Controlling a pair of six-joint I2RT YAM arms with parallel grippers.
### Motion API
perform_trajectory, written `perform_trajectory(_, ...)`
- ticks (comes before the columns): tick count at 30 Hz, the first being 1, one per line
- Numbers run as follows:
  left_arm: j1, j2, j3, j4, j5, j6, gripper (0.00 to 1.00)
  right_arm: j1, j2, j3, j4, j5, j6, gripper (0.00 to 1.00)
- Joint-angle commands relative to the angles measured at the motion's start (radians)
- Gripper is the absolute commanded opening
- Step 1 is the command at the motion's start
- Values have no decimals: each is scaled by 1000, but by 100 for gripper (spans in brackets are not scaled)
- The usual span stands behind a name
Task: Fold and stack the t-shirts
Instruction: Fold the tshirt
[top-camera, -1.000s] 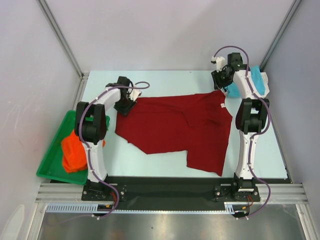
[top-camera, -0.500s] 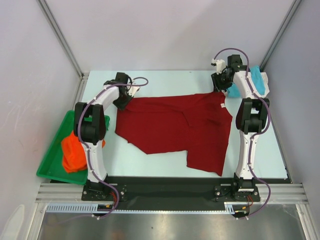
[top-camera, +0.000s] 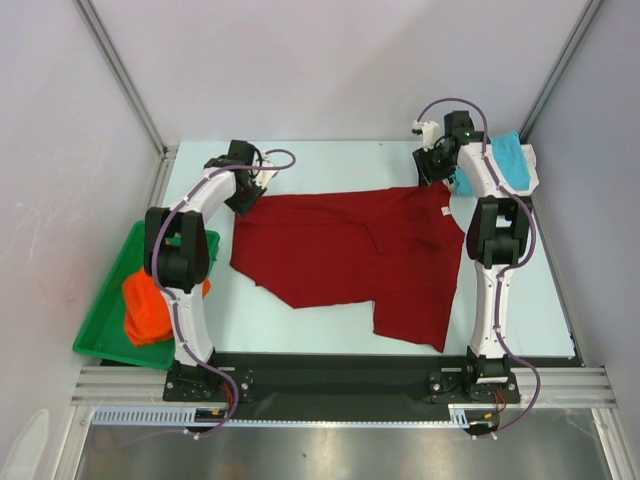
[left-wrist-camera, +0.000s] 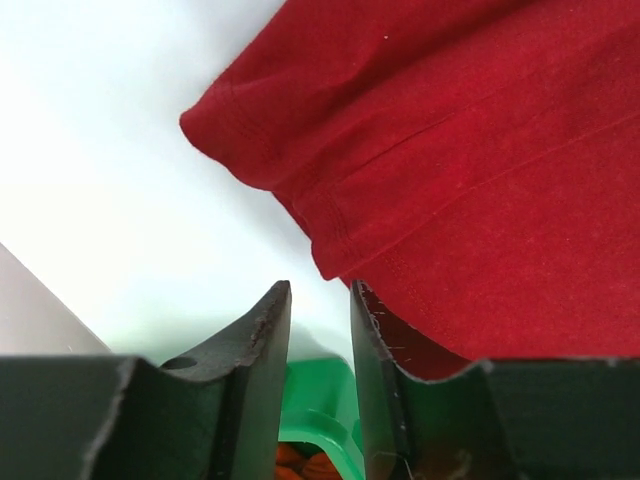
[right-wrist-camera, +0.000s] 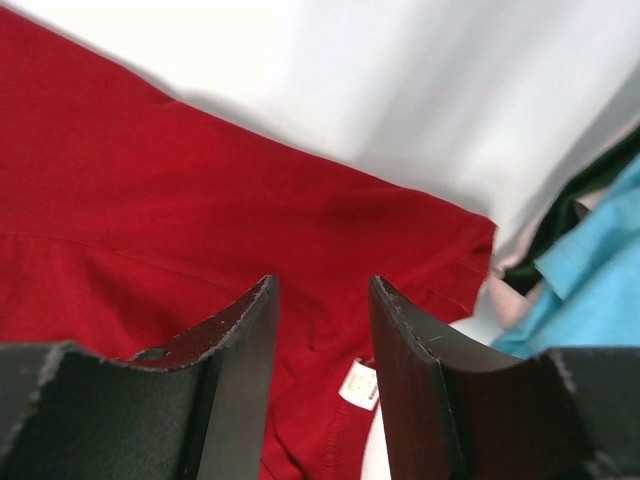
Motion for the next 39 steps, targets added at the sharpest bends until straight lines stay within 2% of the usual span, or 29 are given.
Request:
perform_trajectory(1, 1, -52, -7, -4, 15, 23, 36, 9, -5, -7, -7, 4, -7, 47)
perform_trajectory(7, 2, -29, -32, -1, 15, 50, 41, 7, -10, -18, -9, 11, -13, 47)
perform_trajectory(24, 2, 73, 0, 25, -14, 67, 38, 7, 64, 19, 3, 34, -13, 47)
perform_trajectory(27, 2, 89, 19, 28, -26, 52, 34, 6, 70, 19, 3, 36, -14, 47)
perform_trajectory(30, -1, 83, 16, 42, -43, 46, 23, 6, 78, 20, 13, 43, -14, 47)
perform_trajectory(33, -1, 69, -3, 80, -86, 49, 7, 4, 105, 32, 17, 53, -11, 47)
perform_trajectory(36, -1, 75, 0, 84, -94, 55, 0, 7, 118, 36, 13, 53, -19, 47)
perform_trajectory(39, -4, 64, -7, 70, -81, 87, 0, 6, 133, 37, 14, 63, -20, 47)
